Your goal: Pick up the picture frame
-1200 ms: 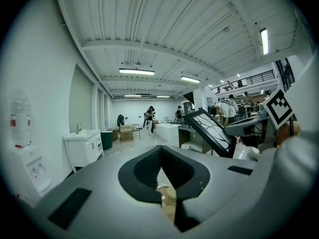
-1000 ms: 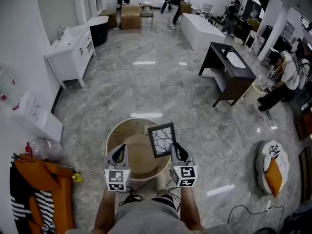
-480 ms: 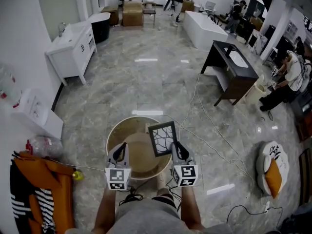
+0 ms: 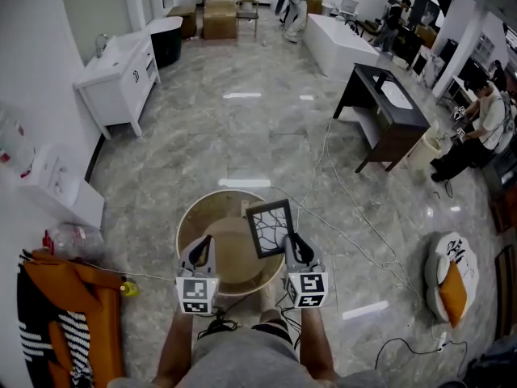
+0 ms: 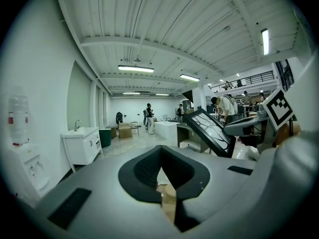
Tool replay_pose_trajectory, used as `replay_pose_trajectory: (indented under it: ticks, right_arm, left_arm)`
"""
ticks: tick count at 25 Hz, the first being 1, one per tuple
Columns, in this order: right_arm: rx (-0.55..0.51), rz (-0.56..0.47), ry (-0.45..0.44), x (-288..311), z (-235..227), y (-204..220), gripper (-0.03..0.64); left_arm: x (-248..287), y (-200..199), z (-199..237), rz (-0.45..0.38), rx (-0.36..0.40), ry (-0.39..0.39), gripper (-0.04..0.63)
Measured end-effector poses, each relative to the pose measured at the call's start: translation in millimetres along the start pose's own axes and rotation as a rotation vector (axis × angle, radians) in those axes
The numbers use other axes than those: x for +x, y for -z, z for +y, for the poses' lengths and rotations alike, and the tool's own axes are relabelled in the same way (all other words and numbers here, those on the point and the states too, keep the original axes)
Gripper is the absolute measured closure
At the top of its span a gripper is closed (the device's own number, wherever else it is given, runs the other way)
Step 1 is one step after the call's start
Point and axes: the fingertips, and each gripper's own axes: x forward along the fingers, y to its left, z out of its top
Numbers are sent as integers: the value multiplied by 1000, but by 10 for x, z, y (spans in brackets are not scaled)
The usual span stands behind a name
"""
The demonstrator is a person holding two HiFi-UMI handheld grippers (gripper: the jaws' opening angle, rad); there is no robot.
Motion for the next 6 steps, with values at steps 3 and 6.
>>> replay_pose_trajectory:
  ticks: [3, 6]
  right_arm:
    - [4, 4, 2, 10, 16, 13, 552]
    - [6, 6, 4, 8, -5, 28, 552]
  left_arm:
    - [-2, 13, 13, 2, -1, 3, 578]
    - [13, 13, -5, 1, -2, 4, 578]
